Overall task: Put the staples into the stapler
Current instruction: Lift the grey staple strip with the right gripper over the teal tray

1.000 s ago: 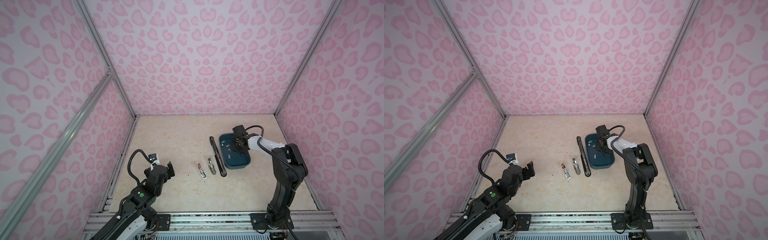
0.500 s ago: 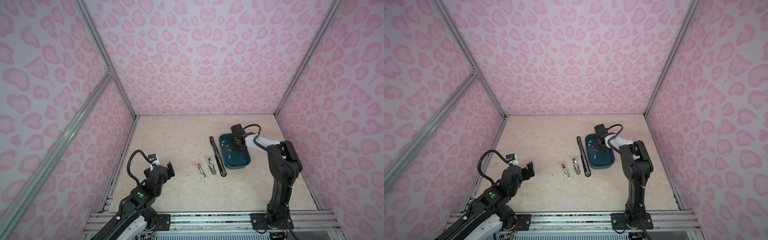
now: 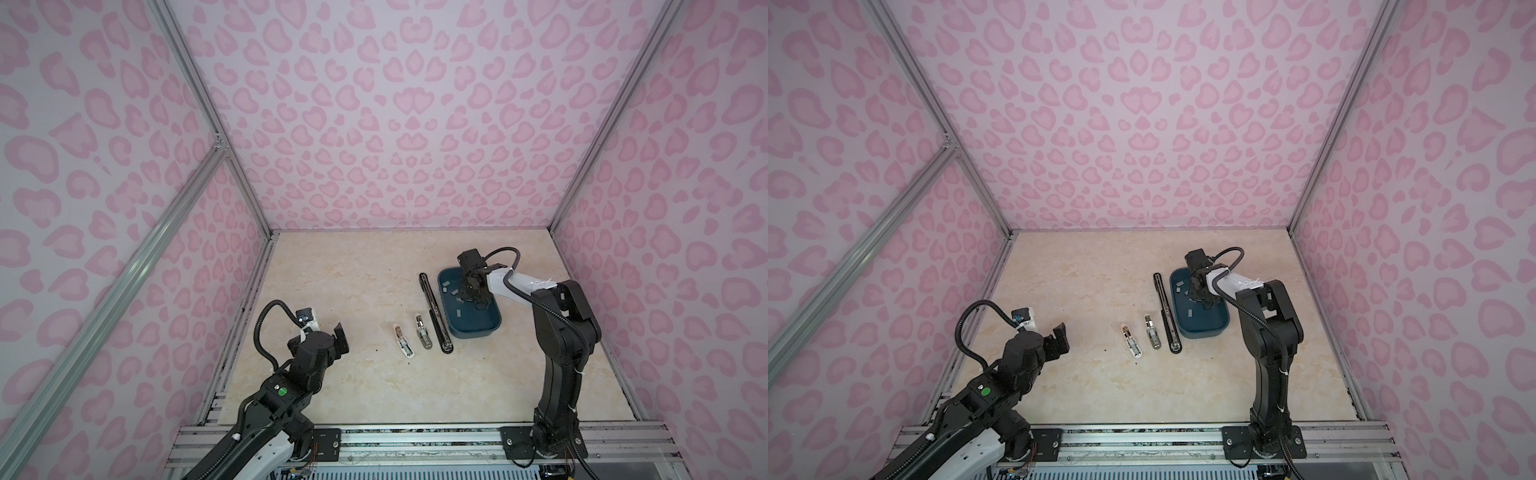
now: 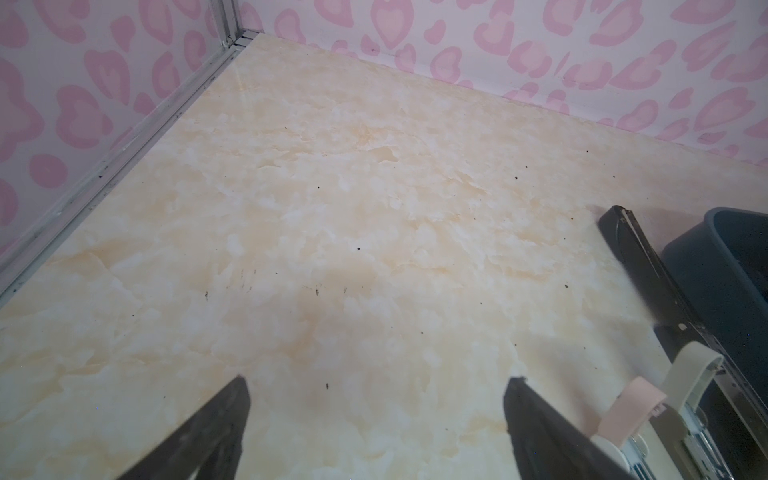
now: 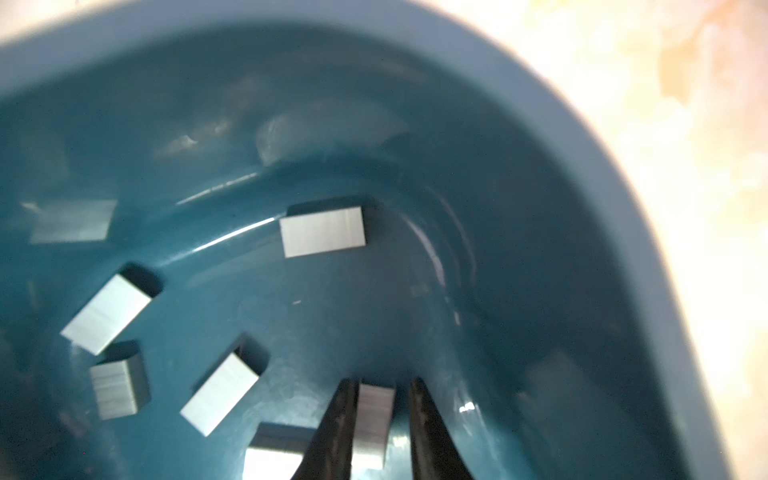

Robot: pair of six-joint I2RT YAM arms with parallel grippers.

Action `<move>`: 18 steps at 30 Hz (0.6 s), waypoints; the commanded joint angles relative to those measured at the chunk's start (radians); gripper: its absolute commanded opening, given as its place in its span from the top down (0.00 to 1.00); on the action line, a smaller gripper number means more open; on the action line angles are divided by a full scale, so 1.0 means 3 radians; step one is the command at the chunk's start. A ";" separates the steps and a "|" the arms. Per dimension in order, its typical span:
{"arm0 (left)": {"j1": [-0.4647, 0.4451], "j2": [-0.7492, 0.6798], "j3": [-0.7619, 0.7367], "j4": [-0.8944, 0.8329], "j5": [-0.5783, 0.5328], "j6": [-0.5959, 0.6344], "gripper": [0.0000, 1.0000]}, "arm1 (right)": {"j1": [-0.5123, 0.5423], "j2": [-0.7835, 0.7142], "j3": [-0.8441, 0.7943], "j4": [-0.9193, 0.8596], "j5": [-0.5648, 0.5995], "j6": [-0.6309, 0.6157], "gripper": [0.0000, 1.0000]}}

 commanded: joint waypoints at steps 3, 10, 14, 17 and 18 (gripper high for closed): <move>0.0006 -0.0011 -0.0009 0.0061 -0.0018 0.0000 0.04 | 0.0003 0.0076 0.0014 -0.0147 0.0033 -0.0053 0.84; 0.0006 -0.0031 -0.0011 0.0056 -0.0018 0.0000 0.04 | 0.0034 0.0102 0.0021 -0.0132 -0.0021 -0.0049 0.83; 0.0006 -0.0042 -0.0017 0.0056 -0.0019 -0.0001 0.04 | 0.0031 0.0118 0.0037 -0.0145 -0.0006 -0.0054 0.84; 0.0010 -0.0051 -0.0022 0.0056 -0.0019 0.0000 0.04 | 0.0034 0.0074 0.0026 -0.0138 0.0020 -0.0068 0.84; 0.0008 -0.0047 -0.0022 0.0056 -0.0021 0.0000 0.04 | 0.0034 0.0041 0.0018 -0.0123 0.0020 -0.0077 0.84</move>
